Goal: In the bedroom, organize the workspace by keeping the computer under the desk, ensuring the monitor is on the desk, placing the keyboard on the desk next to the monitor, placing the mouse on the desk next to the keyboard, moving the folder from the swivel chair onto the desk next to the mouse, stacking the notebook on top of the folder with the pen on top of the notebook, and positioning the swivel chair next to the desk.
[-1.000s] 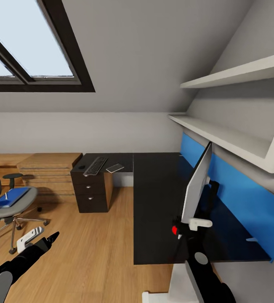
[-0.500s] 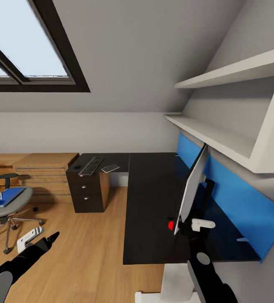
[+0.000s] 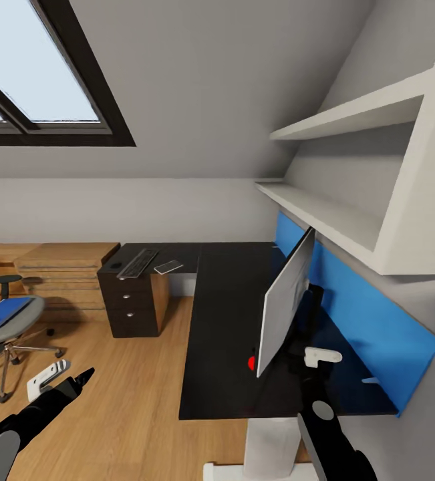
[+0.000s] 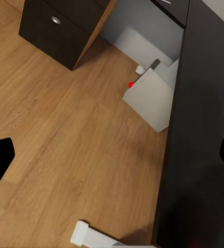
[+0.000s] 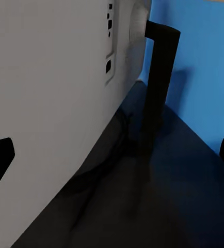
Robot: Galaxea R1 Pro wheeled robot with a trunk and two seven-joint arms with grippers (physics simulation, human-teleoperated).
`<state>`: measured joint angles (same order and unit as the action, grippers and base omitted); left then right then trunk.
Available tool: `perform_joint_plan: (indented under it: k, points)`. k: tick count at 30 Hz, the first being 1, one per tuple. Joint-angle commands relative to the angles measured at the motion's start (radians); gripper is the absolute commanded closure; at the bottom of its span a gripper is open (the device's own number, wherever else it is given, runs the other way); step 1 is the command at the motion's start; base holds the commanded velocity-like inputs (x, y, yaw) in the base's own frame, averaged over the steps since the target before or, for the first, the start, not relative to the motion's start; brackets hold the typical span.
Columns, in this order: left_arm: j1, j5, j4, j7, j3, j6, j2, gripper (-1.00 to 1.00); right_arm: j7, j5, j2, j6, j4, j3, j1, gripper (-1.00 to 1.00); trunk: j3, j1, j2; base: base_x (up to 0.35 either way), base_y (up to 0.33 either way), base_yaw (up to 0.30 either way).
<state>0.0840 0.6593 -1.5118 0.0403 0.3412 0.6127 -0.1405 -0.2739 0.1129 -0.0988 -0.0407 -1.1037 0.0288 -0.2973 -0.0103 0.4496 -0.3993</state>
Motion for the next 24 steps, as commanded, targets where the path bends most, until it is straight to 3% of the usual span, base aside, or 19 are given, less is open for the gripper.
perform_joint_plan:
  k: [1,12,24]
  points:
    - [0.000,0.009,-0.001,0.004,0.001,0.005,0.000,-1.00,-0.001,0.011,-0.001,-0.001,0.001,0.002,0.000,-1.00,0.000,0.000,-0.001,0.000,-0.009,0.000]
    - [0.000,0.009,-0.001,0.004,0.001,0.005,0.000,-1.00,0.000,0.011,-0.001,-0.003,0.001,-0.006,0.000,-1.00,0.000,0.000,-0.001,-0.067,0.054,0.000]
    - [0.000,0.009,-0.001,0.004,0.001,0.005,0.000,-1.00,0.002,0.010,-0.003,-0.004,0.001,-0.010,0.000,-1.00,0.000,0.000,-0.001,-0.146,0.259,0.000]
